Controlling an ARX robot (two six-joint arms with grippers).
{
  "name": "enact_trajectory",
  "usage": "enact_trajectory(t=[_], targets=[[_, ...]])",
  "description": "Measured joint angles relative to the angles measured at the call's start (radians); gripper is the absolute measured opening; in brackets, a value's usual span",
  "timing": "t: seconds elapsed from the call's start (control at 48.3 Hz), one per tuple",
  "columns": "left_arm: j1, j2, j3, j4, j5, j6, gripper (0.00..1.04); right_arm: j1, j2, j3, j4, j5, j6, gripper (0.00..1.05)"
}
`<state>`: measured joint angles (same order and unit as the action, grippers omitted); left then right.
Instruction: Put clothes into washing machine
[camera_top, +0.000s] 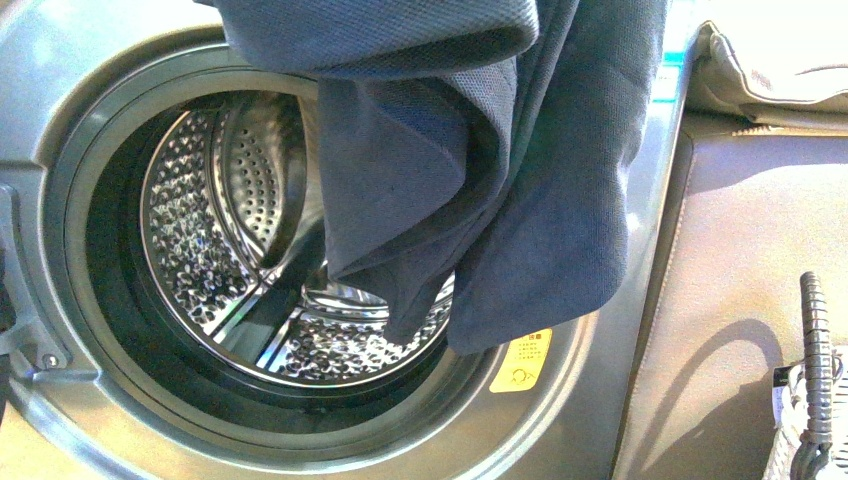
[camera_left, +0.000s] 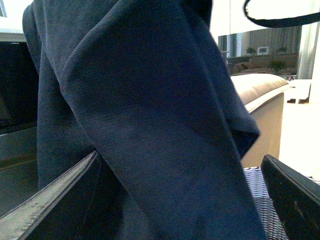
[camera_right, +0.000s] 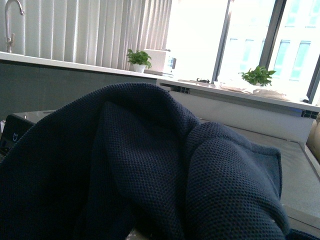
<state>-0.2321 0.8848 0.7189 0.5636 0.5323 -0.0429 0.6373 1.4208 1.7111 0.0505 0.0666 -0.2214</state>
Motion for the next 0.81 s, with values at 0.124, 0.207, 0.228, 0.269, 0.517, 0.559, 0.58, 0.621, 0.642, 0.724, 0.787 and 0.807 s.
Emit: enact_trajectory(t=[0.124, 0.207, 0.228, 0.269, 0.517, 0.559, 0.58, 0.621, 0.642, 0.724, 0.787, 0.807], targets=[[0.003, 0.111, 0.069, 0.018, -0.013, -0.011, 0.98, 0.000, 0.000, 0.000, 0.000, 0.000, 0.000, 0.06], [0.010, 0.180, 0.105, 0.026, -0.011, -0.029, 0.98, 0.000, 0.000, 0.000, 0.000, 0.000, 0.000, 0.06], [0.011, 0.203, 0.117, 0.032, -0.006, -0.042, 0.98, 0.000, 0.000, 0.000, 0.000, 0.000, 0.000, 0.06], [0.013, 0.236, 0.131, 0.051, 0.005, -0.068, 0.98, 0.000, 0.000, 0.000, 0.000, 0.000, 0.000, 0.06], [-0.064, 0.296, 0.133, 0.283, 0.139, -0.222, 0.98, 0.000, 0.000, 0.000, 0.000, 0.000, 0.000, 0.06], [-0.090, 0.300, 0.131, 0.306, 0.154, -0.230, 0.98, 0.000, 0.000, 0.000, 0.000, 0.000, 0.000, 0.06], [-0.101, 0.302, 0.131, 0.308, 0.152, -0.230, 0.98, 0.000, 0.000, 0.000, 0.000, 0.000, 0.000, 0.06], [-0.130, 0.310, 0.131, 0.298, 0.145, -0.222, 0.98, 0.000, 0.000, 0.000, 0.000, 0.000, 0.000, 0.06], [-0.143, 0.315, 0.132, 0.287, 0.140, -0.216, 0.98, 0.000, 0.000, 0.000, 0.000, 0.000, 0.000, 0.06], [-0.197, 0.352, 0.153, 0.227, 0.090, -0.171, 0.98, 0.000, 0.000, 0.000, 0.000, 0.000, 0.000, 0.06], [-0.231, 0.386, 0.180, 0.190, 0.035, -0.141, 0.98, 0.000, 0.000, 0.000, 0.000, 0.000, 0.000, 0.06], [-0.237, 0.396, 0.188, 0.186, 0.018, -0.139, 0.98, 0.000, 0.000, 0.000, 0.000, 0.000, 0.000, 0.06]])
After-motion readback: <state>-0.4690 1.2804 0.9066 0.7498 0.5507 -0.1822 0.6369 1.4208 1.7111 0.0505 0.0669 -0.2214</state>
